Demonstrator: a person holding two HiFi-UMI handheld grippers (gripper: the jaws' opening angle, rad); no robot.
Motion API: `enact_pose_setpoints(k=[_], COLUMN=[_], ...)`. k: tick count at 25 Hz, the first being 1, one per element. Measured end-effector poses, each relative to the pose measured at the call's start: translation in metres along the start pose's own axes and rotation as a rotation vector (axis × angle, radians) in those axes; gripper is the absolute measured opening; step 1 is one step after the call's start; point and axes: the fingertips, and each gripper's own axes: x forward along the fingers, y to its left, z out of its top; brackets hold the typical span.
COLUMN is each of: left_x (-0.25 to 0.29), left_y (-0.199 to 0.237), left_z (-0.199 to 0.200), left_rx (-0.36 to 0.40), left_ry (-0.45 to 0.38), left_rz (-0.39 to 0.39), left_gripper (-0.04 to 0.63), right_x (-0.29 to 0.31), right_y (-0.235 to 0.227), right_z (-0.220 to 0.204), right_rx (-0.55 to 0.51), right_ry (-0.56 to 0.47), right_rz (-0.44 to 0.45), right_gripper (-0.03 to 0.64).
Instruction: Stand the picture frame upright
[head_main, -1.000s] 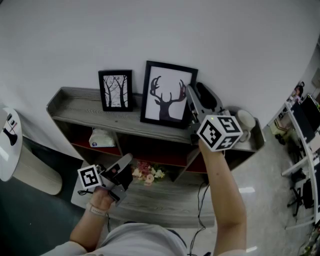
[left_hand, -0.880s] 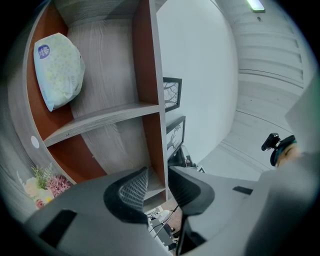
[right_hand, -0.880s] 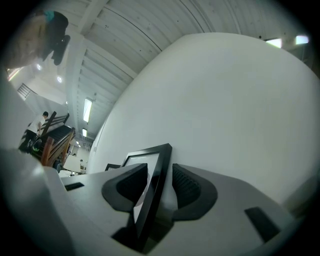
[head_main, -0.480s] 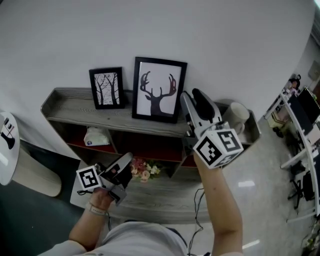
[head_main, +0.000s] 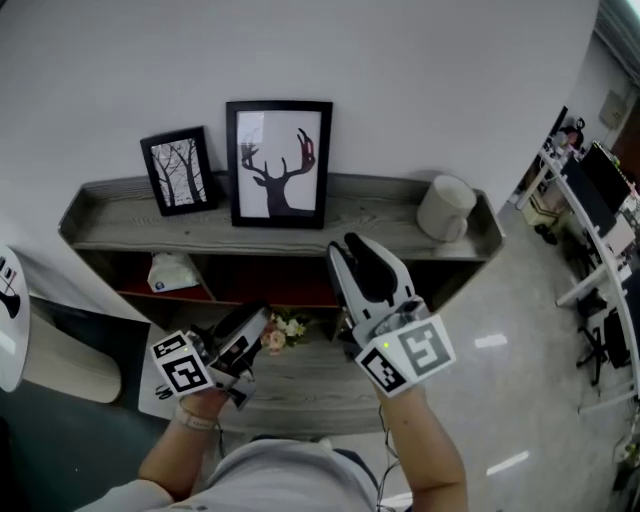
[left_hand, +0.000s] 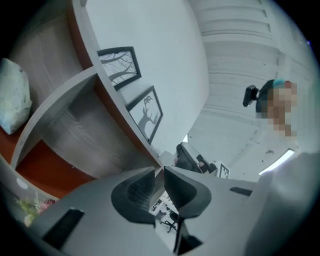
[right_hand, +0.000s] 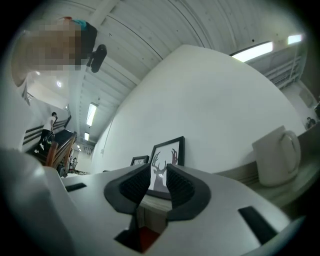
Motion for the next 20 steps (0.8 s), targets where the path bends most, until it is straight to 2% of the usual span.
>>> enact_pose_setpoints(k=[5,11,16,20], left_x=[0.010,0.013,0.014,0.011], left_y=[-0.002,0.004,0.003,0.003], left_z=[-0.020,-0.052,-0.086,-0.110], left_rx=[0.102,0.123,0.276,0.319], left_ry=[0.049,0.122,0.221,0.268], left_rz=[-0.001,0.006,0.030,0.024], left_gripper=[0.046,0.034,0.034,0.034], right_x=[-0.037,-0.085,-0.123,-0.150], right_y=[0.004,0.008,0.012,0.016], right_z=[-0.039,-0.078,-0.115,-0.141], right_rx=[-0.033,-0.030,-0.003,0.036], right_ry=[0.080,0.157,0.225,0.263], right_rz=[-0.050,-0.127,-0.190,-0.240], right_gripper=[0.095,0.091,0.087,0.087])
